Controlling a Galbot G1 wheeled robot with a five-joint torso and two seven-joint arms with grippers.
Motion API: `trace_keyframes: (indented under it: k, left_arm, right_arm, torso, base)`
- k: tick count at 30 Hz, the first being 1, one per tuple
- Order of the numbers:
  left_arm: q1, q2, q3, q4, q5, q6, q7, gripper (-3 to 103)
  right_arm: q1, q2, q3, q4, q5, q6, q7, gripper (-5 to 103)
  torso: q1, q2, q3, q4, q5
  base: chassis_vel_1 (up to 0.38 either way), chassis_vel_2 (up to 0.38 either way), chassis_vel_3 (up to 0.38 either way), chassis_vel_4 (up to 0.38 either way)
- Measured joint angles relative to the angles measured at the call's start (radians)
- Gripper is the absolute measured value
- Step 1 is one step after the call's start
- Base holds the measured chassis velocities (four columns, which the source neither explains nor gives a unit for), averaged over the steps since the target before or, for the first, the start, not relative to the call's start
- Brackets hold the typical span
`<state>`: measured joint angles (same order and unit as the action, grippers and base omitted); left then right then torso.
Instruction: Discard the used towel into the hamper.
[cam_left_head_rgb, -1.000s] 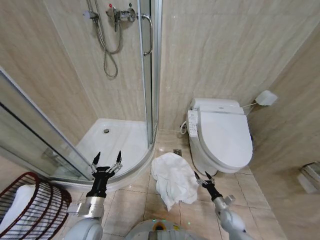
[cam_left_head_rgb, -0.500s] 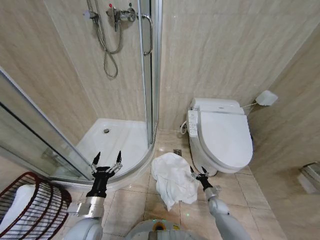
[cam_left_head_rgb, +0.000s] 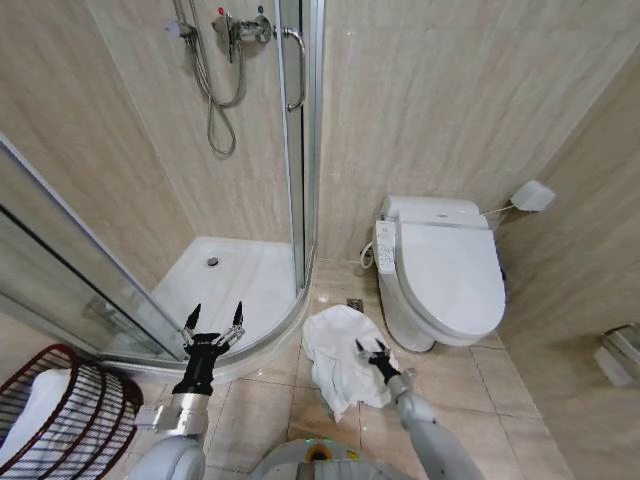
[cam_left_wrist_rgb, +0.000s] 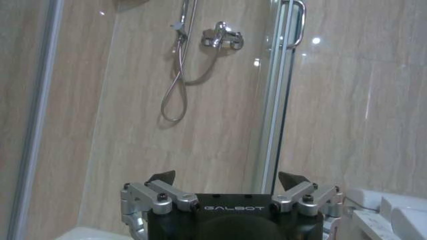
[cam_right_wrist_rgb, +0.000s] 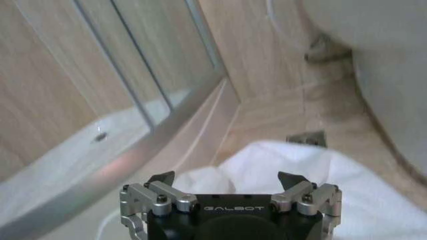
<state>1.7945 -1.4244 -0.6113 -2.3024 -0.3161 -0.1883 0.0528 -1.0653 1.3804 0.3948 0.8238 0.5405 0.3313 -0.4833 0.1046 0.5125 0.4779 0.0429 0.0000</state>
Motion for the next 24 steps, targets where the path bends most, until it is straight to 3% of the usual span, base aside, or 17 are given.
trace_keyframes:
  k: [4,5,7,10,16,24]
  left_arm:
    - [0.000,0.000,0.000,0.000,0.000,0.000,0.000,100]
    - [0.000,0.000,0.000,0.000,0.000,0.000,0.000,100]
    - [0.000,0.000,0.000,0.000,0.000,0.000,0.000,100]
    - [0.000,0.000,0.000,0.000,0.000,0.000,0.000,100]
    - [0.000,0.000,0.000,0.000,0.000,0.000,0.000,100]
    - [0.000,0.000,0.000,0.000,0.000,0.000,0.000,100]
  right_arm:
    - [0.033,0.012,-0.006,-0.072,-0.041,0.013,0.029,100]
    - [0.039,0.014,-0.013,-0.086,-0.056,0.020,0.056,100]
    - [0.057,0.023,-0.050,-0.128,-0.137,0.074,0.182,100]
    - [0.060,0.027,-0.062,-0.140,-0.187,0.111,0.208,100]
    - [0.088,0.058,-0.052,-0.199,-0.412,0.301,0.316,100]
    - [0.088,0.047,-0.069,-0.176,-0.475,0.308,0.394,100]
  torso:
    - [0.000,0.000,0.000,0.0000,-0.0005]
    - [0.000,0.000,0.000,0.0000,-0.0004]
    - [0.000,0.000,0.000,0.0000,0.0000]
    - [0.000,0.000,0.000,0.0000,-0.0001]
    - [0.000,0.000,0.000,0.0000,-0.0002]
    - [0.000,0.000,0.000,-0.0001,-0.0001]
  base:
    - [0.000,0.000,0.000,0.000]
    - [0.000,0.000,0.000,0.000]
    - [0.000,0.000,0.000,0.000]
    - [0.000,0.000,0.000,0.000]
    - [0.000,0.000,0.000,0.000]
    - [0.000,0.000,0.000,0.000]
